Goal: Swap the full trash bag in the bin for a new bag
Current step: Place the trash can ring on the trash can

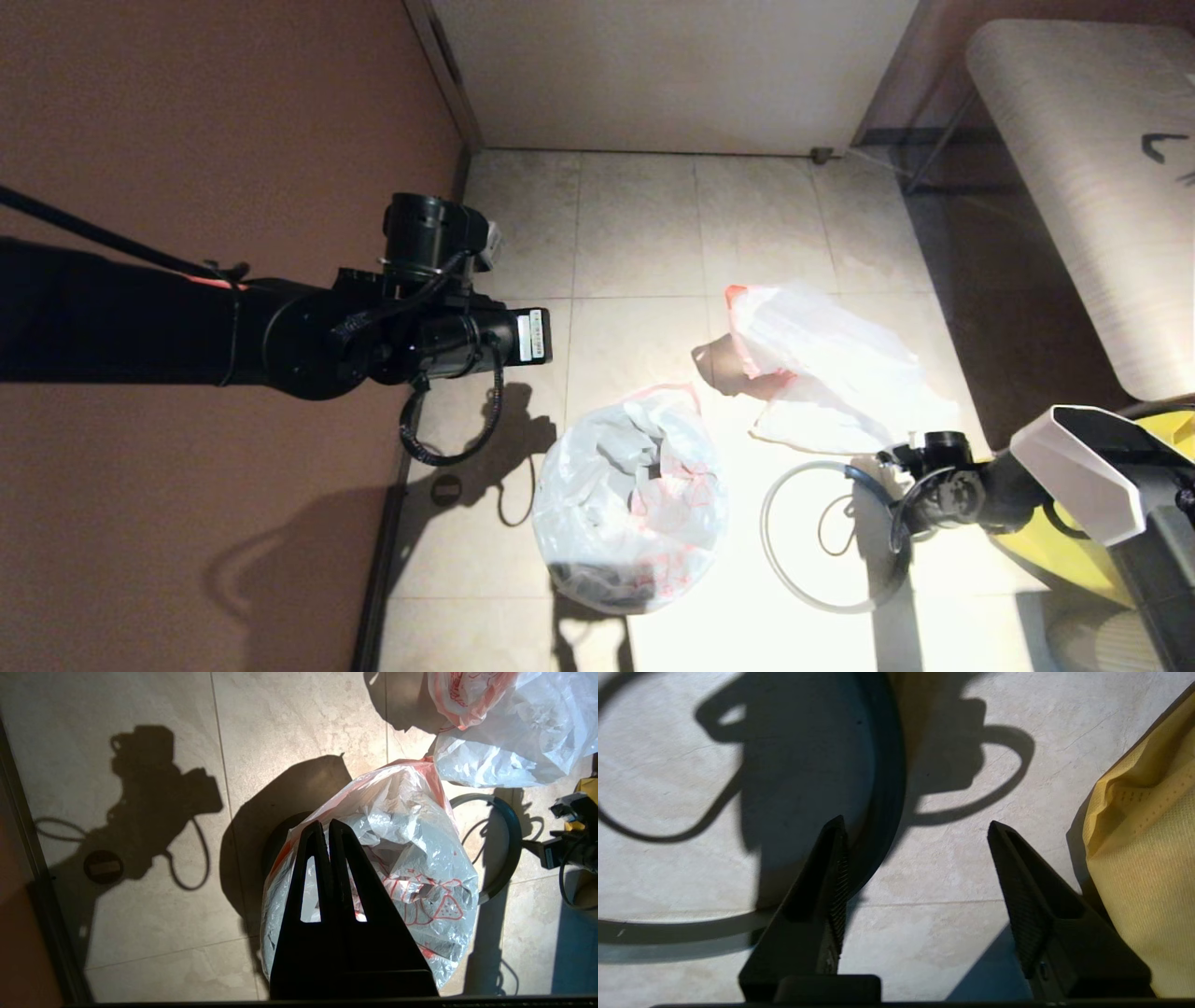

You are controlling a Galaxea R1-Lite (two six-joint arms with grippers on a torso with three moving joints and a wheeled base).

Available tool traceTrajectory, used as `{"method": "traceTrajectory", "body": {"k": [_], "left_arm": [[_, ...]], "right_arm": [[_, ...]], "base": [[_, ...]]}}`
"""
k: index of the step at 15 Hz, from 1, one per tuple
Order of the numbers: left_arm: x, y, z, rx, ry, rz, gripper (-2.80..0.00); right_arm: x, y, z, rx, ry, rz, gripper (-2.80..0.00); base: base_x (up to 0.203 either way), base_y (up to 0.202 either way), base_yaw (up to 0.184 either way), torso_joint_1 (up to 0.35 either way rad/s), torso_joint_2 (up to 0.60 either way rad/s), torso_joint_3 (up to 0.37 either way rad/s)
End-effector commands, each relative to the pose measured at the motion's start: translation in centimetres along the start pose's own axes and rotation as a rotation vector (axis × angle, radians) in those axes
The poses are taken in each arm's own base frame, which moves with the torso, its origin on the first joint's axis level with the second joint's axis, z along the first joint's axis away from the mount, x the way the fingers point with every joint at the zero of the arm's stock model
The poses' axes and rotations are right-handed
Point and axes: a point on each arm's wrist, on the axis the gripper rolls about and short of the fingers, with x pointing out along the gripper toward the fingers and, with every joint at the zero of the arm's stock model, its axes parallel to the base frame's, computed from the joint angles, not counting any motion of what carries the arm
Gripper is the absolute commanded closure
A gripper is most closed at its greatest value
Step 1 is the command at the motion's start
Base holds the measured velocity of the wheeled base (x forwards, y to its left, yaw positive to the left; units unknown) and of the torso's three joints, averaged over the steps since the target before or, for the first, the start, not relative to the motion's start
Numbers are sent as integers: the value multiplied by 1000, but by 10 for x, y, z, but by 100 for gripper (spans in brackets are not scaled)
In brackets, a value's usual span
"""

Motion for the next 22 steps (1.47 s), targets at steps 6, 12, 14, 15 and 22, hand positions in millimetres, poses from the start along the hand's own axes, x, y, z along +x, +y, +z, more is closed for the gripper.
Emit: {"method": "traceTrajectory", "body": {"k": [6, 12, 14, 15, 22], "left_arm": [[6, -2, -4, 5, 11, 11, 0], [6, 1, -3, -4, 6, 18, 0], [6, 1, -2, -5, -1, 16, 0], [6, 0, -2, -5, -3, 11, 0], [-4, -3, 4, -9, -28, -2, 0]], "right_arm": [[30, -7, -3, 19, -43, 155, -280], [45, -5, -10, 24, -44, 195, -280], [50, -3, -13, 25, -43, 196, 0], [53, -3, -12, 31, -51, 193, 0], [35, -8, -6, 71, -41, 195, 0]], "base": [[0, 0, 0, 0, 0, 0], [0, 0, 0, 0, 0, 0], [0, 0, 0, 0, 0, 0], [0, 0, 0, 0, 0, 0], [0, 0, 0, 0, 0, 0]]}}
